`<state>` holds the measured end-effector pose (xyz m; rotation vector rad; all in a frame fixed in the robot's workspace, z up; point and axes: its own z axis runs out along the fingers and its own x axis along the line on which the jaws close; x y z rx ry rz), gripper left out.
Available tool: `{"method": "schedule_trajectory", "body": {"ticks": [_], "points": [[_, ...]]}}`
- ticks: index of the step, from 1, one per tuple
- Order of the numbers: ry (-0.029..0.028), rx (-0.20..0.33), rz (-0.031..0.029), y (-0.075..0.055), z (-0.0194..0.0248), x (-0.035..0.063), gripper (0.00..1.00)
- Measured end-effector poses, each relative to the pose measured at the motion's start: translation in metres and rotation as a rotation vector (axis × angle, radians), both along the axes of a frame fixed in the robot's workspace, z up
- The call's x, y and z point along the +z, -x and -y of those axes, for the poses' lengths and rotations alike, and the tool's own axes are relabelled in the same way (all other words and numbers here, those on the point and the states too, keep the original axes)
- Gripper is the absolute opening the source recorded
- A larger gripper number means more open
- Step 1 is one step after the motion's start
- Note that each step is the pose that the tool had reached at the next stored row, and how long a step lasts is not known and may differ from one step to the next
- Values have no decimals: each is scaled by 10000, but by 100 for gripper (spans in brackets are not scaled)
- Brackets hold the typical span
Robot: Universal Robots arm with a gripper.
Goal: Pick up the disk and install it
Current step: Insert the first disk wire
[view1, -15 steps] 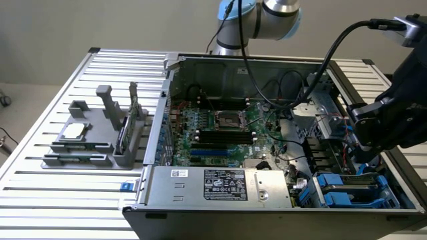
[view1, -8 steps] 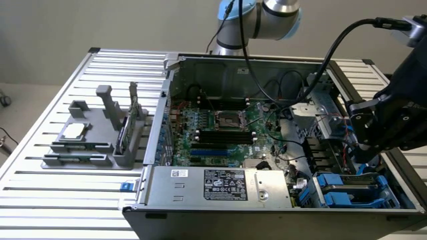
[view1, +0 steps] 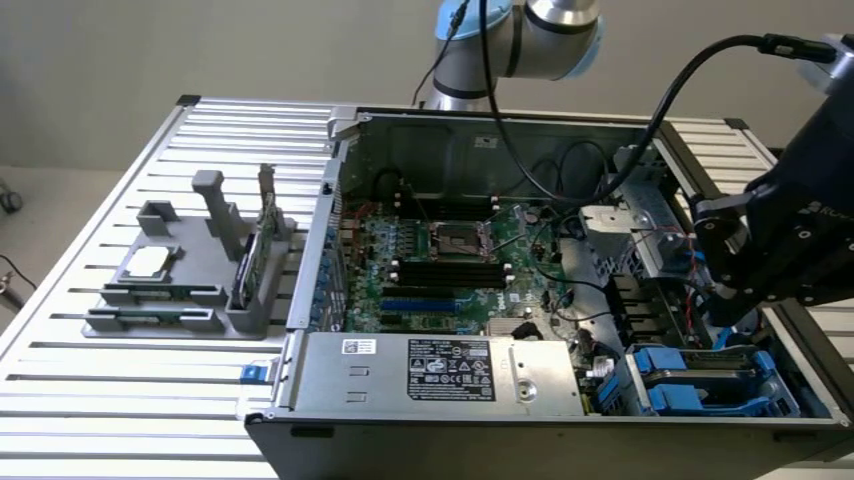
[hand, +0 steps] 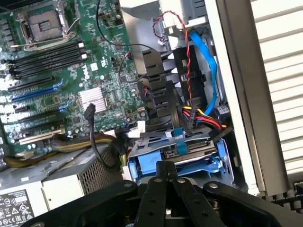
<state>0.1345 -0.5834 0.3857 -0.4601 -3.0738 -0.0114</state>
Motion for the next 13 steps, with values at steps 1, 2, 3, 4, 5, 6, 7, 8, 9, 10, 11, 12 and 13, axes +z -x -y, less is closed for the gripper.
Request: {"method": "schedule_trajectory", "body": {"ticks": [1,2,3,4,5,6,7,8,9,10,11,12,13], "points": [[1,-173,0,0,0,-1,11],[2,-351,0,0,0,-2,11],[2,-522,0,0,0,-4,11],[2,-706,0,0,1,-6,11],[0,-873,0,0,0,-10,11],[-4,-1028,0,0,0,-13,11],[-8,-1191,0,0,0,-16,11],[-15,-1342,-1,0,0,-20,11],[-26,-1488,-1,0,1,-24,11],[-42,-1627,-2,0,0,-28,11],[-63,-1776,-3,0,0,-33,11],[-83,-1909,-5,0,0,-36,11],[-104,-2042,-6,0,0,-39,11]]}}
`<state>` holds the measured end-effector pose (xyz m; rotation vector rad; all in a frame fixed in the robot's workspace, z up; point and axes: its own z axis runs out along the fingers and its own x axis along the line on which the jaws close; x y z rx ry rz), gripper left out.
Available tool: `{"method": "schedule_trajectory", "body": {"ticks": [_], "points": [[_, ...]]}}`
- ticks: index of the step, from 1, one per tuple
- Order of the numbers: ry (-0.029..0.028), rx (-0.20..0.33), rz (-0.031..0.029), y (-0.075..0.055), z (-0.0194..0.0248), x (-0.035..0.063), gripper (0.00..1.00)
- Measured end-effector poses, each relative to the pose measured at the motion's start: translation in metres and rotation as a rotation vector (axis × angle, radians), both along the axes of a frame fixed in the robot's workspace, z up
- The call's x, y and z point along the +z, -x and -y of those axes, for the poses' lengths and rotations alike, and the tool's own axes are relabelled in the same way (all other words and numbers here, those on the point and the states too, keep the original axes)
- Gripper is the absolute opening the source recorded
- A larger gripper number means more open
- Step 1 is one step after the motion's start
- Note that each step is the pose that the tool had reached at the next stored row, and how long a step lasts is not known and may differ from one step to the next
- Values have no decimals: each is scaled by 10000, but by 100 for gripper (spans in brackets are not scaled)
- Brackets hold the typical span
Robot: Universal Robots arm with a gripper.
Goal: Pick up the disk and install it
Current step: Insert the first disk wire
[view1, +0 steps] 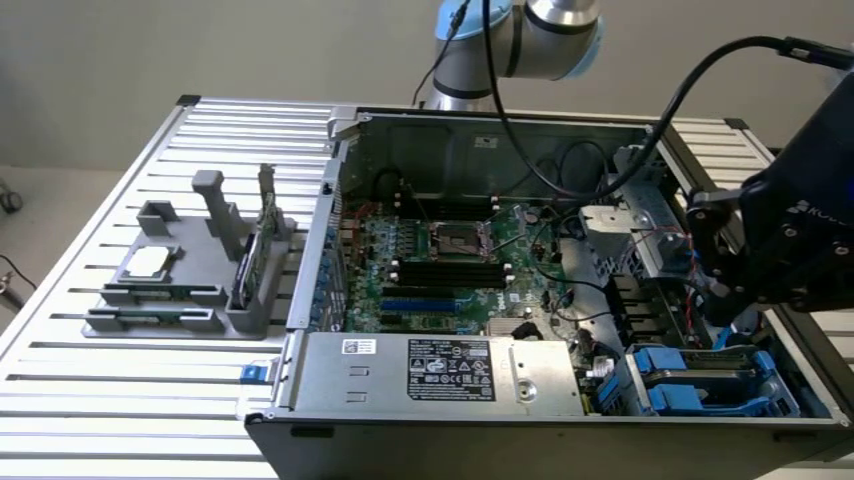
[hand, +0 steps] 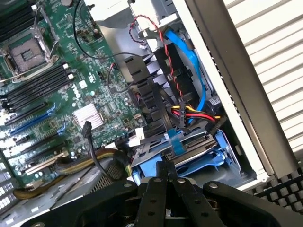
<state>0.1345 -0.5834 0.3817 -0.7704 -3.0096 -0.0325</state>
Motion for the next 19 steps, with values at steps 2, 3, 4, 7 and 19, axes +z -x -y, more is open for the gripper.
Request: {"method": "schedule_trajectory", "body": {"ticks": [2,3,4,7,19], "points": [[-42,-256,1,0,0,-6,11],[-57,-376,4,0,-1,-8,11],[-69,-493,16,0,-1,-8,11],[-107,-750,100,0,0,-9,11],[-129,-1507,502,-4,-18,-9,11]]}}
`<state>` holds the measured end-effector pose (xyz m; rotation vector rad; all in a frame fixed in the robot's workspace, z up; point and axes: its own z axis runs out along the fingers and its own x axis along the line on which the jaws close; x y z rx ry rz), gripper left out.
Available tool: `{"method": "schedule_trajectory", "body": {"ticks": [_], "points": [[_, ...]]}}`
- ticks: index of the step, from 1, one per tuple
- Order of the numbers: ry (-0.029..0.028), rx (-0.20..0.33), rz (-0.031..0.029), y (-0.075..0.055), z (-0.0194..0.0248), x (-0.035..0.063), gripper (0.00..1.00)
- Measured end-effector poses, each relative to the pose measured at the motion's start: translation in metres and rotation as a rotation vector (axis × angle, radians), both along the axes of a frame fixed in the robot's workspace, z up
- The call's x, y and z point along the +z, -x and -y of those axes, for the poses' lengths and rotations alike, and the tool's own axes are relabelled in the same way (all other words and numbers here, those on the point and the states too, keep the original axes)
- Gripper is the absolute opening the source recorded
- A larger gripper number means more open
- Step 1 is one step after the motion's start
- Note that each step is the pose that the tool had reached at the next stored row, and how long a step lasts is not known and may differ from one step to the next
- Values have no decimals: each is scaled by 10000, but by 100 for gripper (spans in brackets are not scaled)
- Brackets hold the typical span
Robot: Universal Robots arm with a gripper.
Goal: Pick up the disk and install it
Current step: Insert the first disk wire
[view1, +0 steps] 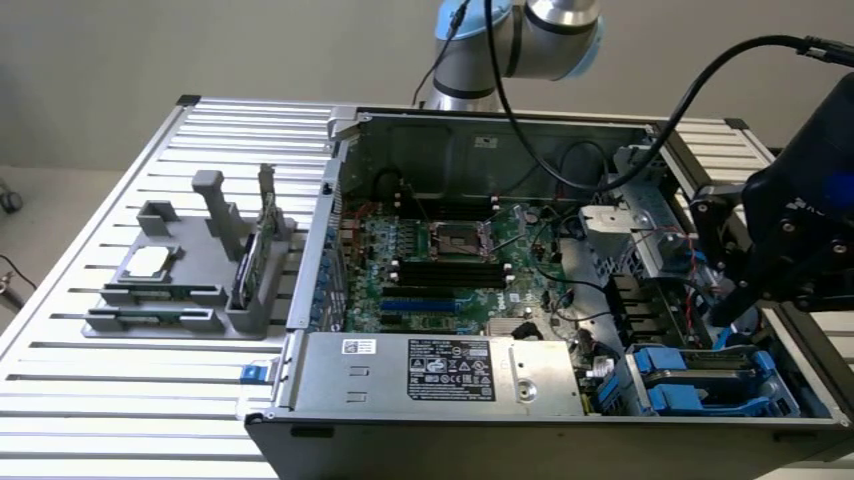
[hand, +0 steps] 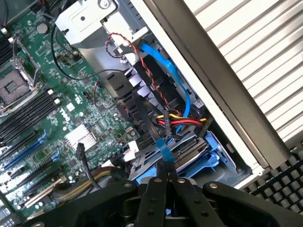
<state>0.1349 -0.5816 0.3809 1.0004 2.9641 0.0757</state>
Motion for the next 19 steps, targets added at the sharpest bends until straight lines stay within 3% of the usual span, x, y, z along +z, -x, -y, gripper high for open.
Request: {"method": "schedule_trajectory", "body": {"ticks": [6,15,19], "points": [[2,-232,35,-42,-7,12,11],[2,-303,35,-284,-6,28,11],[-18,-416,38,-307,18,-22,11]]}}
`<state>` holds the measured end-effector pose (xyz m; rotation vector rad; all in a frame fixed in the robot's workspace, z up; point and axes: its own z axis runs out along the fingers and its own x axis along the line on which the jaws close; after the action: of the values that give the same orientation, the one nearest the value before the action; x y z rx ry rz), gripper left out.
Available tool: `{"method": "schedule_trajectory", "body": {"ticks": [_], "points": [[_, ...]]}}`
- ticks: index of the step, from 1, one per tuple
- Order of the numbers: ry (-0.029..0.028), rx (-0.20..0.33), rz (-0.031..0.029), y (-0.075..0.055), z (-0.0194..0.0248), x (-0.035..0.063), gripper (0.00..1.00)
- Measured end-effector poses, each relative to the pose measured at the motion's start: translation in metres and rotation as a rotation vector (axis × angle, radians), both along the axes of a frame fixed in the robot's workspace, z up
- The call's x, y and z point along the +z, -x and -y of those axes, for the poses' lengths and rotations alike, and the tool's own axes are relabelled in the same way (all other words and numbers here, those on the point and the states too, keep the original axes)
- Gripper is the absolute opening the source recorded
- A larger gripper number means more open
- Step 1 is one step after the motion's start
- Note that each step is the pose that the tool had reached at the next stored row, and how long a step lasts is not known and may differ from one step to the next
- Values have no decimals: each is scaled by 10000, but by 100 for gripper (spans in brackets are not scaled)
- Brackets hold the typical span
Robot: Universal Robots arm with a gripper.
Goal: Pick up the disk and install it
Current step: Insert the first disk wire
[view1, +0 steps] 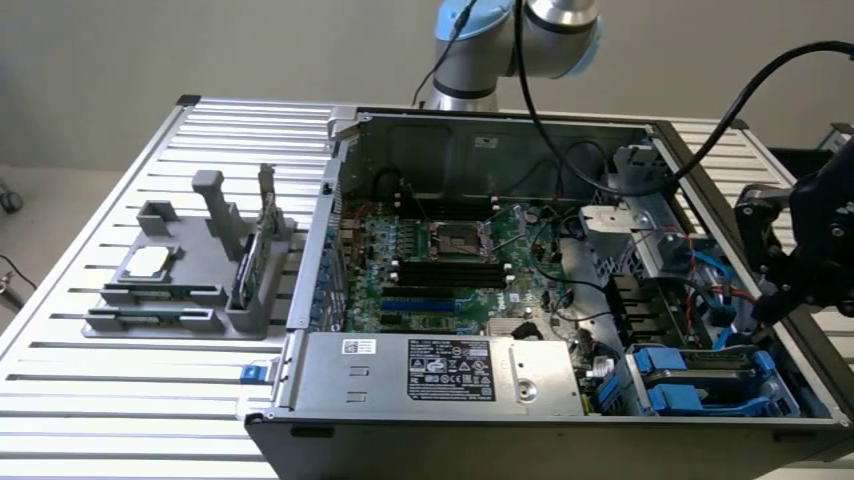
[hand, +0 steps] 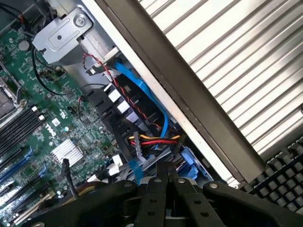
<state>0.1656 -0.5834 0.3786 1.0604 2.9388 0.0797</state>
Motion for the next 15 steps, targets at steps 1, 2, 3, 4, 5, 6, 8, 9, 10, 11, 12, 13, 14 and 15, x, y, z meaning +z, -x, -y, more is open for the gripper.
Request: {"method": "schedule_trajectory", "body": {"ticks": [1,2,3,4,5,6,8,9,10,11,12,13,14,15], "points": [[-6,-55,1,-1,6,-15,11],[-13,-115,2,-1,12,-32,11],[-19,-182,2,-2,17,-48,11],[-26,-259,2,-2,21,-66,11],[-30,-340,2,-2,24,-82,11],[-34,-427,3,-2,26,-100,11],[-42,-609,3,-2,30,-135,11],[-46,-697,3,-3,32,-152,11],[-50,-791,3,-3,34,-170,11],[-53,-881,3,-3,36,-186,11],[-55,-971,3,-3,38,-202,11],[-58,-1056,3,-4,40,-217,12],[-58,-1143,3,-4,42,-231,12],[-60,-1221,3,-4,43,-242,18]]}}
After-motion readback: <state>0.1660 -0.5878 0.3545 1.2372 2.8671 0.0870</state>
